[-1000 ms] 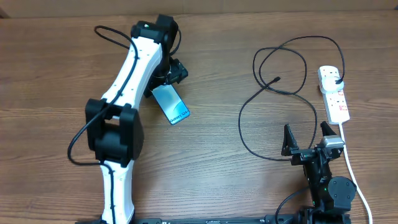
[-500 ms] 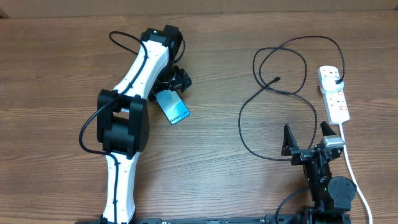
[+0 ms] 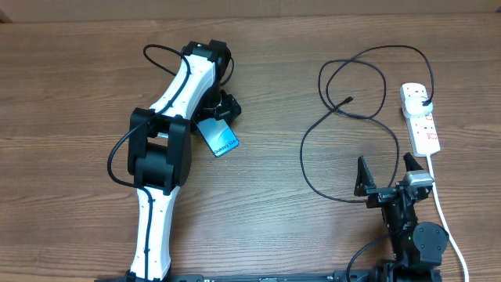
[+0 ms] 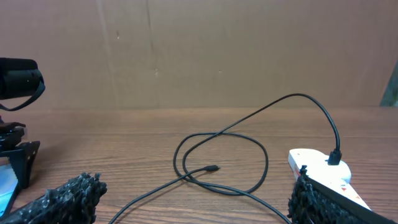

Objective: Plug charger to phone and switch on socket
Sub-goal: 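Lower the left gripper and close it on the phone's top edge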

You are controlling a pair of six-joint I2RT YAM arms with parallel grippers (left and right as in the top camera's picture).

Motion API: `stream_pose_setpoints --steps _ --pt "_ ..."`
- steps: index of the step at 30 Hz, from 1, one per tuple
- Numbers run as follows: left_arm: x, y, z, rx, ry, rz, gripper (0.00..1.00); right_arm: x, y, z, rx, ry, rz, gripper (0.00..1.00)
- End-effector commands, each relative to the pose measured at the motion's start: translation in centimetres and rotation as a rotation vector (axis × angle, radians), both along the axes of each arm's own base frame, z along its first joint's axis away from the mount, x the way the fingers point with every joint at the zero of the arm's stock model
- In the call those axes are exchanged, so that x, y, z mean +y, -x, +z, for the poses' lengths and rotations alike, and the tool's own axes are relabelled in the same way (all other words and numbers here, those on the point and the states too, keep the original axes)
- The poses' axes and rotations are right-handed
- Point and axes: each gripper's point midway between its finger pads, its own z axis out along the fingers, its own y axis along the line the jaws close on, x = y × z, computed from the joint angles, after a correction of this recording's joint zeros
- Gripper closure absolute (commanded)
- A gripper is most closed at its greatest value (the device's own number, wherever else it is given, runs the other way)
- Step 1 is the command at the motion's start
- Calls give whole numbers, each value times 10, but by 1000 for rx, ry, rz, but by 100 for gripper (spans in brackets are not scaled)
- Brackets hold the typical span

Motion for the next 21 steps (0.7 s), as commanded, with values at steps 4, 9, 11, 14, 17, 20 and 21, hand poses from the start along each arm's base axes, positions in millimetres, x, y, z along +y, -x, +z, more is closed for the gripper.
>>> stream_pose_setpoints --steps 4,9,11,14,17,20,21 --pt "0 8 -9 37 -14 -26 0 2 0 -2 -5 5 9 0" --pt "4 15 -15 59 -33 -6 0 2 0 -2 -5 5 9 0" --pt "7 19 -21 67 -55 17 0 2 0 -2 -5 5 9 0" --pt "8 24 -32 75 -59 37 1 2 0 -2 -5 5 9 0" --pt "8 29 -46 79 -55 52 1 2 0 -2 -5 5 9 0" --pt "9 35 -55 87 -55 52 1 2 0 -2 -5 5 9 0" --pt "10 36 -58 89 -56 52 1 2 0 -2 -5 5 9 0"
